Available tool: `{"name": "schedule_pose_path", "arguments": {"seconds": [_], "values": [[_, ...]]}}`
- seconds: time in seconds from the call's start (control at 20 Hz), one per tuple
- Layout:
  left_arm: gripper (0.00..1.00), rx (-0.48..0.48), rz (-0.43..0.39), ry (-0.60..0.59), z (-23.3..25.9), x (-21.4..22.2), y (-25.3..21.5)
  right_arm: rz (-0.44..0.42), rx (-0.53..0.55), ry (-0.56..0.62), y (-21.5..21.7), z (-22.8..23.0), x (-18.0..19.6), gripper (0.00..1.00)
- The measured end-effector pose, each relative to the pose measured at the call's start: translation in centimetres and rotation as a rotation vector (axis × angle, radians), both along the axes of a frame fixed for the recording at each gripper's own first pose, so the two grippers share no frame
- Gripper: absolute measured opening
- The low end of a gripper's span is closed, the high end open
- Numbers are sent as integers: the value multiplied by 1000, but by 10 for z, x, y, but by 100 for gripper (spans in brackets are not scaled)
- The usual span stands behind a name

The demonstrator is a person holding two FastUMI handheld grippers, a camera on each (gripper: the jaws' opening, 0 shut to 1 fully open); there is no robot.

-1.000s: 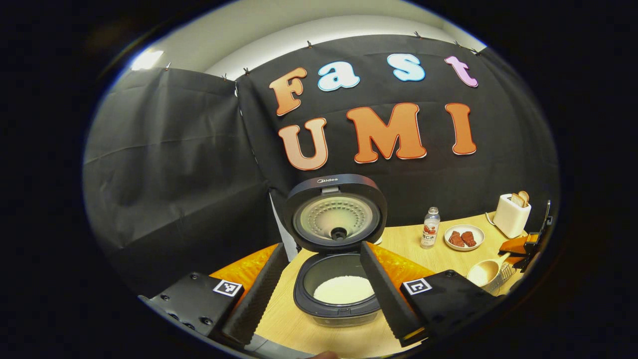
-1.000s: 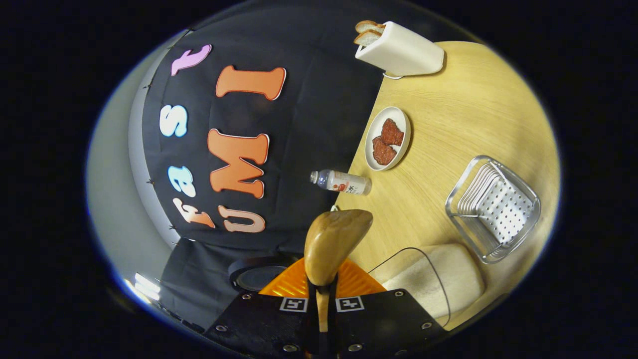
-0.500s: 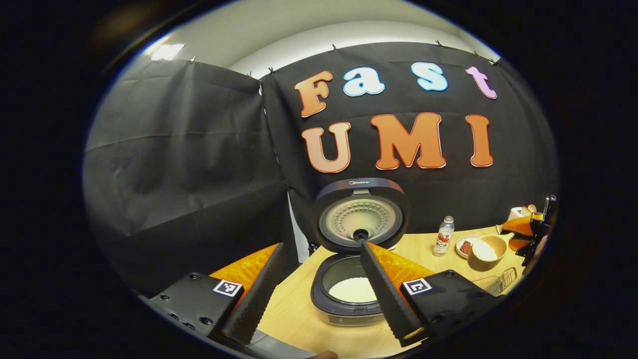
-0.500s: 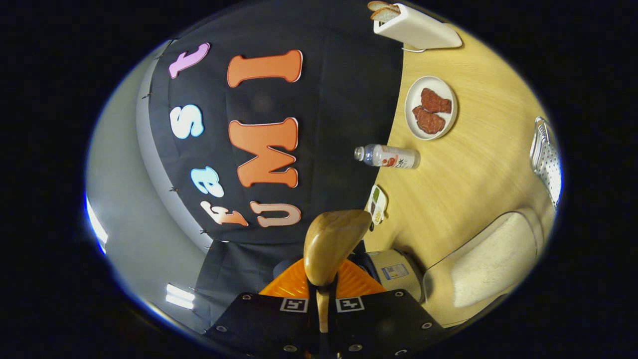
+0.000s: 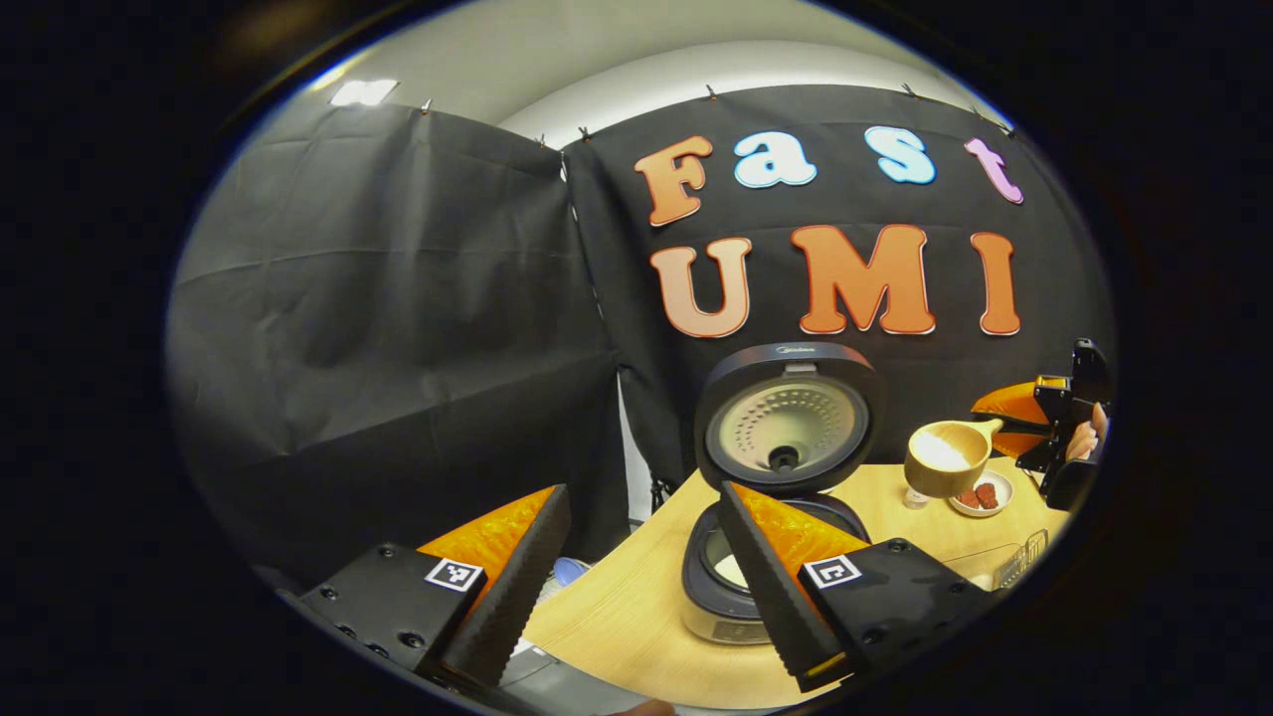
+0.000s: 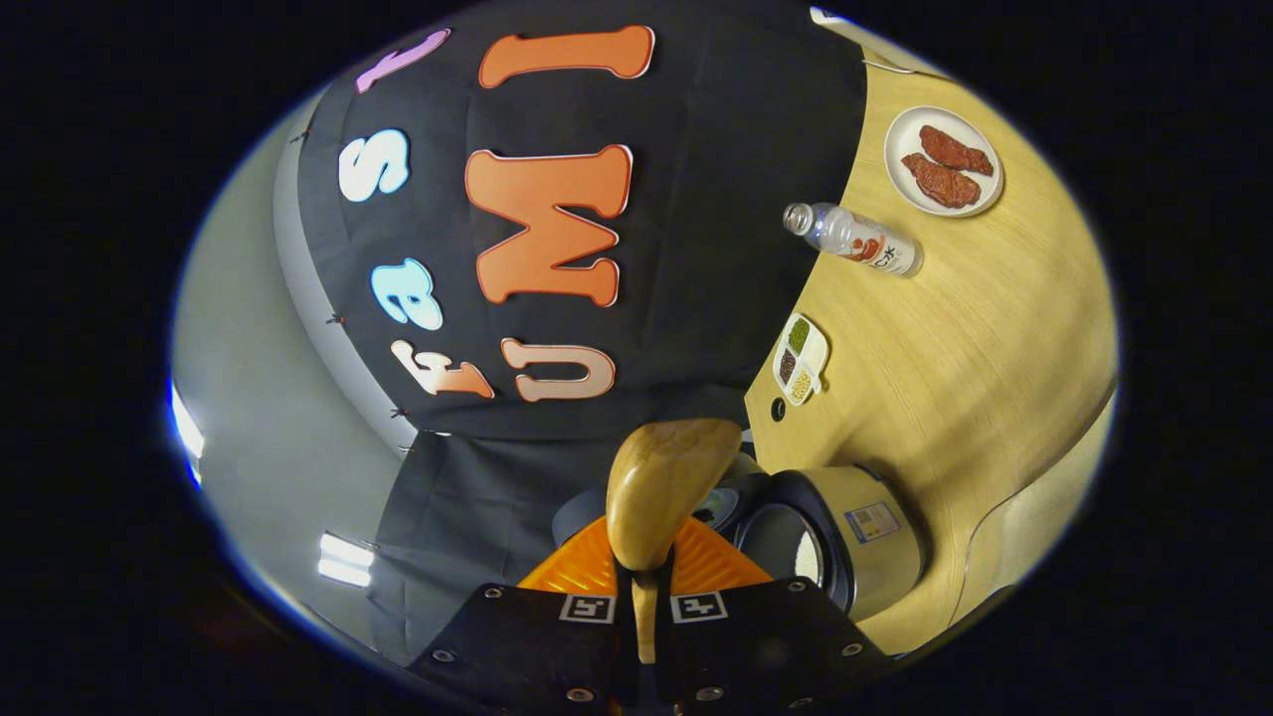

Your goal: Close the left gripper, press the button to open the rice cooker; take a wooden spoon from the chopstick holder with the right hand, scoop a spoonful of rice and pour it into the rice cooker, then put the wooden spoon back into the chopstick holder.

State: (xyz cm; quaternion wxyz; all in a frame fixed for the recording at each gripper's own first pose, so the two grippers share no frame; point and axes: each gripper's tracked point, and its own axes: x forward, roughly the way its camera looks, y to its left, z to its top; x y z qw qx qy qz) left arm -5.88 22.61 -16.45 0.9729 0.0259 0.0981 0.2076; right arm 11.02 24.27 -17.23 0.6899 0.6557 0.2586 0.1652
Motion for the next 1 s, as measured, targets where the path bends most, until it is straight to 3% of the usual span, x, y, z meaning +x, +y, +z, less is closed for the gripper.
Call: {"name": "schedule_pose_path", "arguments": {"seconds": [0.3,0.55,1.0], "values": [[100,-33,60,25,-17,-3,34,46,-135,-9,55,-5,29,6],[100,-41,104,53,-29,-5,56,90,-396,-63,89,-19,42,6],[100,-81,113,106,-51,-2,73,125,-748,-185,121,-26,43,6]]}}
